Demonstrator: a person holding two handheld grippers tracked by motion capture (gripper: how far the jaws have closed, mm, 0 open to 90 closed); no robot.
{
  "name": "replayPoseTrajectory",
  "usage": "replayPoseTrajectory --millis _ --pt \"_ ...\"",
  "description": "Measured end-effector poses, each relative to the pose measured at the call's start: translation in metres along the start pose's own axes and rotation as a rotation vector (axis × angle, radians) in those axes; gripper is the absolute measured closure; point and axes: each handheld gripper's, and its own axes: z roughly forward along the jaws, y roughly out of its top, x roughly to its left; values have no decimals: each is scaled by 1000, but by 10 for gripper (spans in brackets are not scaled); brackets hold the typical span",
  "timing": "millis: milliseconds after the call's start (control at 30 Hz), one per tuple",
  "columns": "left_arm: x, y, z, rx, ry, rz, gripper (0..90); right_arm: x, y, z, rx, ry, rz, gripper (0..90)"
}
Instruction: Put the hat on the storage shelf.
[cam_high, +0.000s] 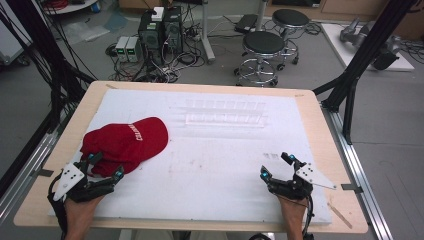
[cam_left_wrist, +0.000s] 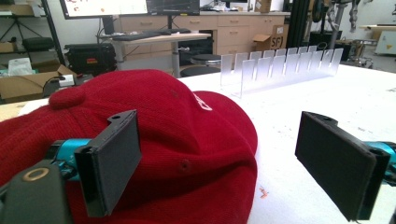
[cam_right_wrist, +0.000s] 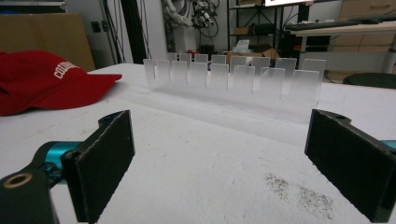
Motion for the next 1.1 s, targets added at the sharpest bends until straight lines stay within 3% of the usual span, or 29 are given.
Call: replayPoseTrajectory --millis 233,533,800,900,1100 --pt "2 0 0 -6 -13 -17 146 0 0 -1 -2 -1 6 72" --pt "1 0 1 9 -15 -2 146 1 0 0 -4 -5 -8 72" --pt "2 0 -1 -11 -33 -14 145 0 0 0 -3 -8 -8 72" --pt "1 0 -1 -14 -46 3 143 1 0 0 6 -7 1 73" --pt "-1 4 -3 7 -52 0 142 2 0 0 4 -10 -14 73"
